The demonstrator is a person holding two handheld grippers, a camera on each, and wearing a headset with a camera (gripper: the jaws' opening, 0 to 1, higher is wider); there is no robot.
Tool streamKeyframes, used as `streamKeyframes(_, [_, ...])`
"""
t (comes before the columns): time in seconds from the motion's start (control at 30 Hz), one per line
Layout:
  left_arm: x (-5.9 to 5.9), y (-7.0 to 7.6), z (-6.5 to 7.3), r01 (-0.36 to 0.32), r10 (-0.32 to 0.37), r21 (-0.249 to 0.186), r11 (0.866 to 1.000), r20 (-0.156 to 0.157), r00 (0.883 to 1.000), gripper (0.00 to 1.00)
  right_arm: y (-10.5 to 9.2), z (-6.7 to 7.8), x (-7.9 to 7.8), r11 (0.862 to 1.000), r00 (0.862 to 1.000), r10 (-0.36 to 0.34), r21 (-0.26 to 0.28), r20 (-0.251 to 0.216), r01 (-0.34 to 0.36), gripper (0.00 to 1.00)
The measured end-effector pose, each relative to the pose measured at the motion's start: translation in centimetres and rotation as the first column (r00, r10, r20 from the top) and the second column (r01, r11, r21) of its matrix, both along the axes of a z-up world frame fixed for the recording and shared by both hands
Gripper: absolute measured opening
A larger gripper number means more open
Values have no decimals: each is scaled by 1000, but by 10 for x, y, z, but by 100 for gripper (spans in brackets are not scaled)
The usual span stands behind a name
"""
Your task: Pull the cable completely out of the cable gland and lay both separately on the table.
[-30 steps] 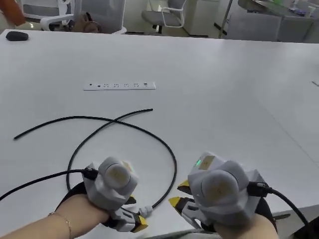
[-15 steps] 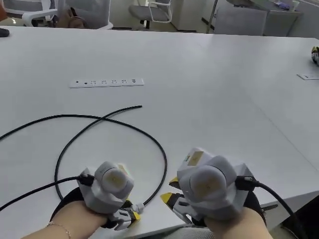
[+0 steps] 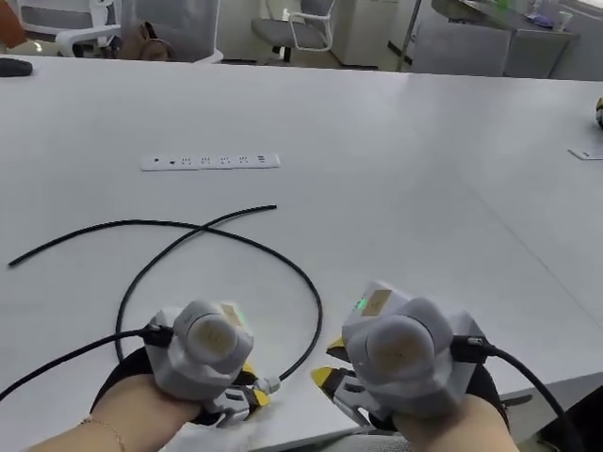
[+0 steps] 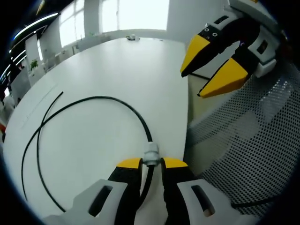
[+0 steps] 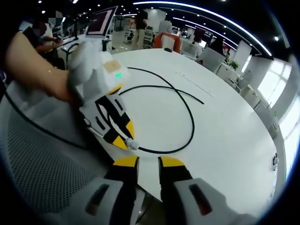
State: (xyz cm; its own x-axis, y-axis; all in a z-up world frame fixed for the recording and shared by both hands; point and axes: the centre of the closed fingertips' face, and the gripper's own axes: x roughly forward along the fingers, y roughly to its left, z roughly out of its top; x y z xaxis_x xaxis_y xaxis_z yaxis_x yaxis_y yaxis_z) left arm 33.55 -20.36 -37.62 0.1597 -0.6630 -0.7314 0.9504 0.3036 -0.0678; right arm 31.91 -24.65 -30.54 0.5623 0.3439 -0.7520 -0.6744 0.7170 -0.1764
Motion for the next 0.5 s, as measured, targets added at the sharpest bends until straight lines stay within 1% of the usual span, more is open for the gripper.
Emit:
streamKeyframes(0.07, [-2,-1,8,9,-9,-13,1000,1,1000,18,-1,1,1,1000,1000,-6,-7,7,6,19])
streamKeyframes(0.1, [-3,-1,15,18,-18,-19,1000,3,1000,18,-1,0,1,1000,1000,-4,-5,4,4,19])
streamKeyframes(0.17, [-4,-1,27,23,-23,-37,999,11,1000,18,0,0,0,1000,1000,0,2,-3,0,19])
streamKeyframes(0.23, [-6,0,34,28,-28,-44,999,15,1000,18,1,0,-1,1000,1000,0,7,-3,0,19])
streamKeyframes(0.3, [-9,4,45,40,-39,-49,998,25,999,18,2,0,-1,1000,1000,2,9,-7,-2,20])
streamKeyframes(0.37, [-11,7,50,42,-40,-47,998,27,999,18,2,-1,-2,1000,1000,5,10,-15,-5,21])
streamKeyframes(0.43, [-14,12,59,40,-38,-60,997,30,999,18,4,-1,-4,1000,1000,11,21,-22,-10,21])
streamKeyframes(0.5, [-18,18,67,42,-40,-65,997,31,999,18,5,0,-4,1000,1000,15,27,-19,-15,22])
